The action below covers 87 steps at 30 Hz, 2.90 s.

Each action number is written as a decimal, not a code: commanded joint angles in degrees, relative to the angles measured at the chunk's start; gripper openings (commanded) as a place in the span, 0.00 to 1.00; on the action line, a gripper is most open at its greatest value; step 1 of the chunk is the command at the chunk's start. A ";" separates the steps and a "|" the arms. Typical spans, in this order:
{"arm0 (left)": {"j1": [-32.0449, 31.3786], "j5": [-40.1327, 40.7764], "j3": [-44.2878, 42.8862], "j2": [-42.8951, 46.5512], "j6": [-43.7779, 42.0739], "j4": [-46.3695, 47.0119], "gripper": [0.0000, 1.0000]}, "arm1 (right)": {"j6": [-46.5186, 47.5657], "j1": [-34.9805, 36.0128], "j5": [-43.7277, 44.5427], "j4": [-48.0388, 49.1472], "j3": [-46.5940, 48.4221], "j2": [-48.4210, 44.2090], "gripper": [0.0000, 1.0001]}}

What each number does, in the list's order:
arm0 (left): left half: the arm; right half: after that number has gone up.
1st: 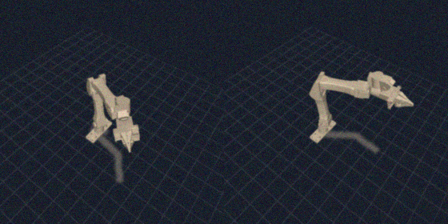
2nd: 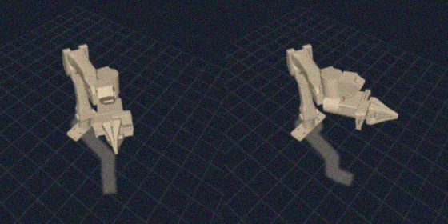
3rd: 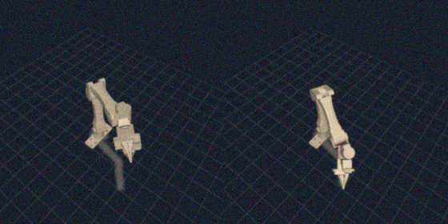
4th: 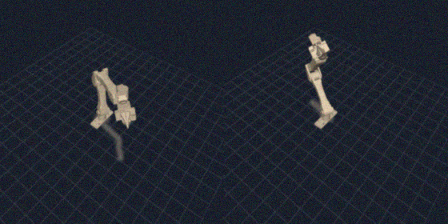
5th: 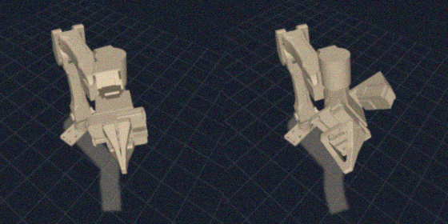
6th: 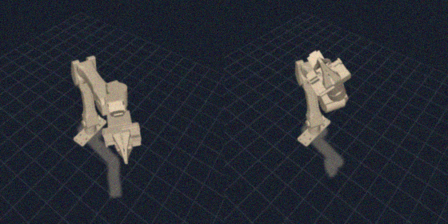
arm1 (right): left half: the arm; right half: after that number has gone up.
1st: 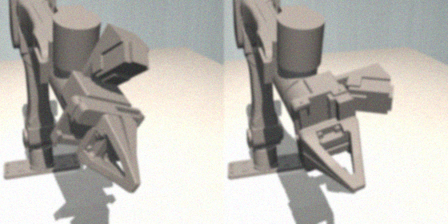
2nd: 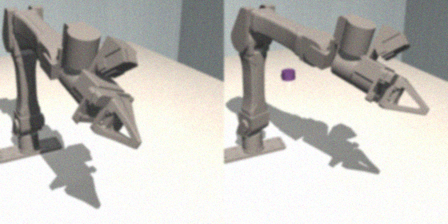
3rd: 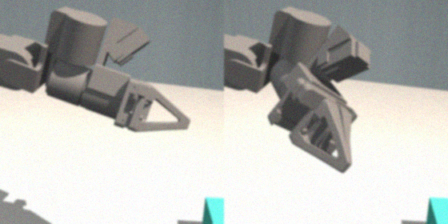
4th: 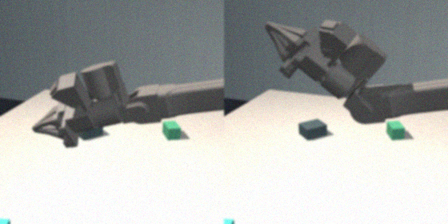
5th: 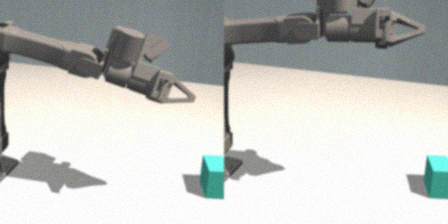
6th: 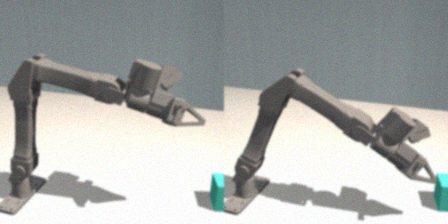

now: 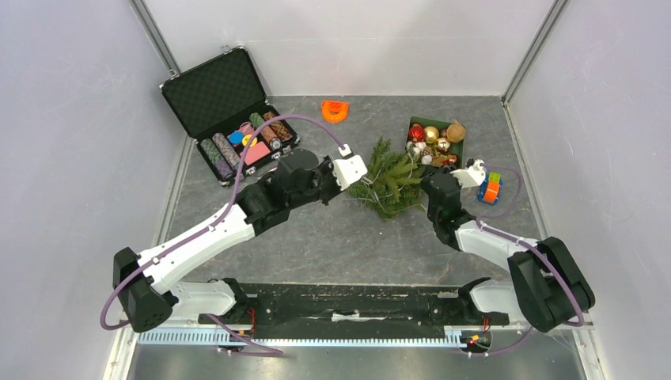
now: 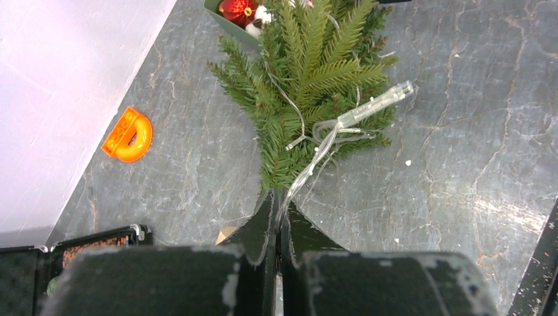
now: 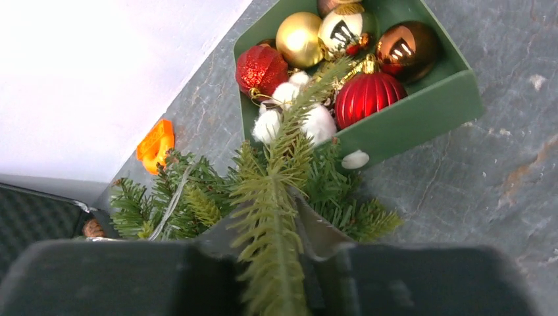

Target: Decorate the small christmas tree

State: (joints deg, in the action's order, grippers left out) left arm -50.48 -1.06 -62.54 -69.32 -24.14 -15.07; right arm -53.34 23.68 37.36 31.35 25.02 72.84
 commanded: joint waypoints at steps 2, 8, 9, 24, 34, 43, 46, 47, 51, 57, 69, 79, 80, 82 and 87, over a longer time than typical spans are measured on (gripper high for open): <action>0.13 -3.24 -7.14 2.05 -0.80 -6.02 0.02 | 13.77 -0.07 -0.61 6.01 2.90 1.63 0.00; 0.22 0.84 -14.61 3.40 -3.43 -13.83 0.02 | 30.40 -0.07 -6.52 10.53 4.95 -5.31 0.00; 0.29 2.67 -15.67 3.56 -3.90 -14.79 0.02 | 33.67 -0.05 -9.64 10.74 6.23 -6.34 0.00; 8.76 9.38 -23.19 8.05 -13.40 -21.40 0.02 | 52.74 5.54 -63.99 -1.24 38.38 -1.67 0.00; 10.14 1.73 -12.61 9.86 -18.95 -21.47 0.02 | 40.74 6.18 -74.80 13.96 28.50 -5.77 0.00; 10.42 -6.01 -9.20 5.79 -19.89 -12.64 0.02 | 39.48 6.19 -82.93 15.80 22.93 -9.58 0.00; 11.55 -8.75 -5.09 7.34 -19.97 -11.74 0.02 | 40.34 6.19 -83.37 13.91 22.83 -10.00 0.00; 11.96 -10.85 -4.02 8.13 -19.83 -12.50 0.02 | 40.43 6.16 -83.67 13.05 23.16 -9.87 0.00; 13.03 -20.06 -0.75 12.72 -17.61 -16.96 0.26 | 40.40 6.20 -83.61 12.89 23.32 -9.54 0.00; 13.71 -19.95 -0.78 16.34 -16.18 -21.93 0.77 | 39.83 6.20 -83.11 14.46 22.12 -9.47 0.00; 14.61 -18.46 -13.37 22.51 -13.88 -43.43 0.81 | 44.63 9.16 -85.06 8.02 19.95 -10.55 0.00; 14.49 -31.25 -21.04 14.39 7.39 -26.65 0.82 | 51.02 18.43 -79.85 6.62 17.25 -13.92 0.00; 14.38 -31.96 -20.75 13.15 7.65 -25.20 0.82 | 51.75 18.96 -80.02 5.52 17.57 -13.49 0.00; 13.56 -32.82 -20.73 10.48 8.20 -22.99 0.82 | 51.93 19.38 -80.62 5.44 17.79 -12.85 0.00; 8.95 -35.77 -20.75 7.41 3.31 -23.34 0.82 | 50.44 19.69 -83.48 8.88 17.26 -12.53 0.00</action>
State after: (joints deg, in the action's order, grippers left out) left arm -38.48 -32.49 -84.09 -61.23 -20.88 -41.19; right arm -3.07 42.98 -42.68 43.09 42.85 58.92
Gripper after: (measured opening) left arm 0.822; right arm 0.038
